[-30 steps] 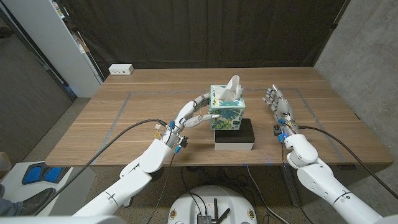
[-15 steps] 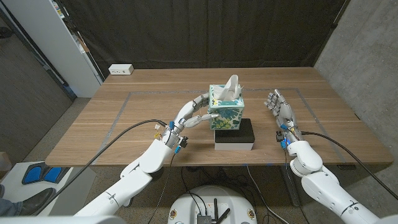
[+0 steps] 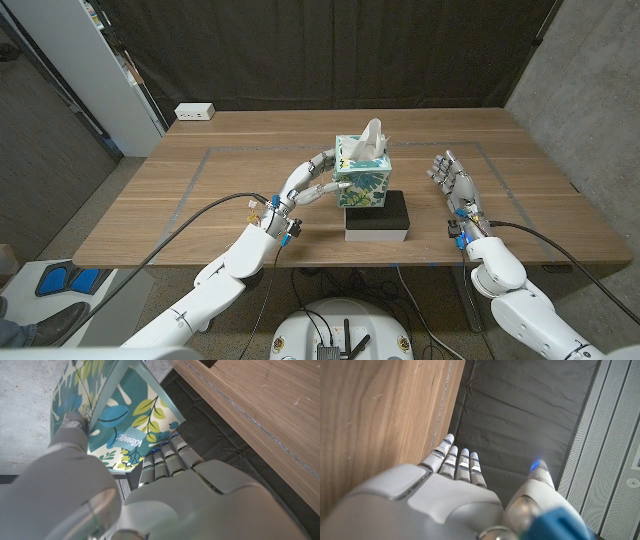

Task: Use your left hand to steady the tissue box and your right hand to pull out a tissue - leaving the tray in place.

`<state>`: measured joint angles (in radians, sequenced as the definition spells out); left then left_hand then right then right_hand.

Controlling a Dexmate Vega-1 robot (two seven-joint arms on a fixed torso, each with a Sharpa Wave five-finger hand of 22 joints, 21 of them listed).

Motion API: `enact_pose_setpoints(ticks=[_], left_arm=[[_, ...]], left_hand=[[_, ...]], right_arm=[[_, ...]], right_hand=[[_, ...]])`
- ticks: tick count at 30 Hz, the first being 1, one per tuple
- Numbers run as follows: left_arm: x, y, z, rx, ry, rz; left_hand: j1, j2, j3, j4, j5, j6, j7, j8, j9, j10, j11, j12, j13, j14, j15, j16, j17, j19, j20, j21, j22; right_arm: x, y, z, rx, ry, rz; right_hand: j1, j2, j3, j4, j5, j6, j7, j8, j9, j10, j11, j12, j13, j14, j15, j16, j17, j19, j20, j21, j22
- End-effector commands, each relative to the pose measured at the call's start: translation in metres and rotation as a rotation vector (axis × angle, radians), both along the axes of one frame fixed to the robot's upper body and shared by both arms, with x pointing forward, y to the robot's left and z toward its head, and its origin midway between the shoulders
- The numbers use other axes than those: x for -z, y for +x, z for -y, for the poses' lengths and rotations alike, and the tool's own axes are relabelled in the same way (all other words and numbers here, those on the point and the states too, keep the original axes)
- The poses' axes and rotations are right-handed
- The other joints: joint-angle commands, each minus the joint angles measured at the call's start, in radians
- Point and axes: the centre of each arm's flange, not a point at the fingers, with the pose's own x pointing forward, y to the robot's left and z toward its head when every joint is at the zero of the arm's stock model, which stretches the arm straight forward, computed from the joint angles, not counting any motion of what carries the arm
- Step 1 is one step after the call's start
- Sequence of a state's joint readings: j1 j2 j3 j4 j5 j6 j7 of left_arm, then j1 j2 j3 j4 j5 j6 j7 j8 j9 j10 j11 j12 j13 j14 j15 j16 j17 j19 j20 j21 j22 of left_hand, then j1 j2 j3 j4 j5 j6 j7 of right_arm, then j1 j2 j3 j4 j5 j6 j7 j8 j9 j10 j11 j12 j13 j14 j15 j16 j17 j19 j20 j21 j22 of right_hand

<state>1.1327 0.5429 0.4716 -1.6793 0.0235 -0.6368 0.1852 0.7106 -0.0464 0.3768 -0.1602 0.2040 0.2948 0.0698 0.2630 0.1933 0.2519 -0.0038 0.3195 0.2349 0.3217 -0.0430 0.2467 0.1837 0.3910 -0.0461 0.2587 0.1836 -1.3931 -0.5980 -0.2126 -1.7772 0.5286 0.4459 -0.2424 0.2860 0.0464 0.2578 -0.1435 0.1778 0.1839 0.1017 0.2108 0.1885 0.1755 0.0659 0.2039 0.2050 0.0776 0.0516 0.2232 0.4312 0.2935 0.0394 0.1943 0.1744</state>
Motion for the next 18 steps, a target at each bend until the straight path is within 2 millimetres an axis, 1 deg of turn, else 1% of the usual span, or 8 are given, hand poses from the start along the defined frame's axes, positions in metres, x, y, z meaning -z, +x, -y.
enact_pose_setpoints(ticks=[1,12,16,18], left_arm=[[-0.001,0.001,0.002,0.004,0.02,-0.006],[0.0,0.002,0.004,0.009,0.022,-0.009],[0.001,0.002,0.004,0.009,0.024,-0.009],[0.001,0.001,0.004,0.01,0.025,-0.009]], left_hand=[[0.001,0.009,0.001,0.001,0.005,0.012,-0.002,-0.001,0.001,0.004,0.0,-0.004,0.003,0.009,-0.023,-0.006,0.006,0.009,-0.007,0.001,0.006],[0.002,0.011,0.0,0.001,0.005,0.014,-0.003,-0.003,0.002,0.007,-0.003,-0.005,0.004,0.01,-0.021,-0.008,0.006,0.009,-0.006,0.0,0.006],[0.003,0.012,-0.001,0.001,0.005,0.015,-0.003,-0.004,0.002,0.008,-0.003,-0.005,0.004,0.01,-0.02,-0.009,0.006,0.01,-0.005,0.0,0.006],[0.003,0.012,-0.001,0.001,0.005,0.015,-0.003,-0.004,0.002,0.007,-0.003,-0.006,0.004,0.01,-0.02,-0.009,0.006,0.009,-0.005,0.0,0.006]], right_arm=[[0.006,-0.016,-0.001,0.007,0.0,0.012],[0.01,-0.021,-0.003,-0.002,0.003,0.012],[0.009,-0.024,-0.005,-0.007,0.001,0.021],[0.008,-0.027,-0.006,-0.005,-0.001,0.024]], right_hand=[[0.001,0.01,0.004,-0.002,0.006,-0.003,0.002,-0.003,0.003,0.008,0.001,0.009,0.003,0.011,0.0,0.007,0.001,0.012,0.003,0.008,0.003],[0.001,0.01,0.005,-0.002,0.006,-0.004,0.002,-0.004,0.003,0.009,0.002,0.008,0.003,0.011,0.0,0.007,0.001,0.013,0.003,0.008,0.003],[0.001,0.011,0.005,-0.002,0.006,-0.004,0.004,-0.005,0.003,0.012,0.005,0.009,0.003,0.014,-0.009,0.008,0.0,0.018,-0.009,0.009,0.003],[0.001,0.011,0.005,-0.002,0.006,-0.004,0.004,-0.005,0.003,0.013,0.006,0.009,0.003,0.014,-0.008,0.008,0.0,0.019,-0.011,0.01,0.003]])
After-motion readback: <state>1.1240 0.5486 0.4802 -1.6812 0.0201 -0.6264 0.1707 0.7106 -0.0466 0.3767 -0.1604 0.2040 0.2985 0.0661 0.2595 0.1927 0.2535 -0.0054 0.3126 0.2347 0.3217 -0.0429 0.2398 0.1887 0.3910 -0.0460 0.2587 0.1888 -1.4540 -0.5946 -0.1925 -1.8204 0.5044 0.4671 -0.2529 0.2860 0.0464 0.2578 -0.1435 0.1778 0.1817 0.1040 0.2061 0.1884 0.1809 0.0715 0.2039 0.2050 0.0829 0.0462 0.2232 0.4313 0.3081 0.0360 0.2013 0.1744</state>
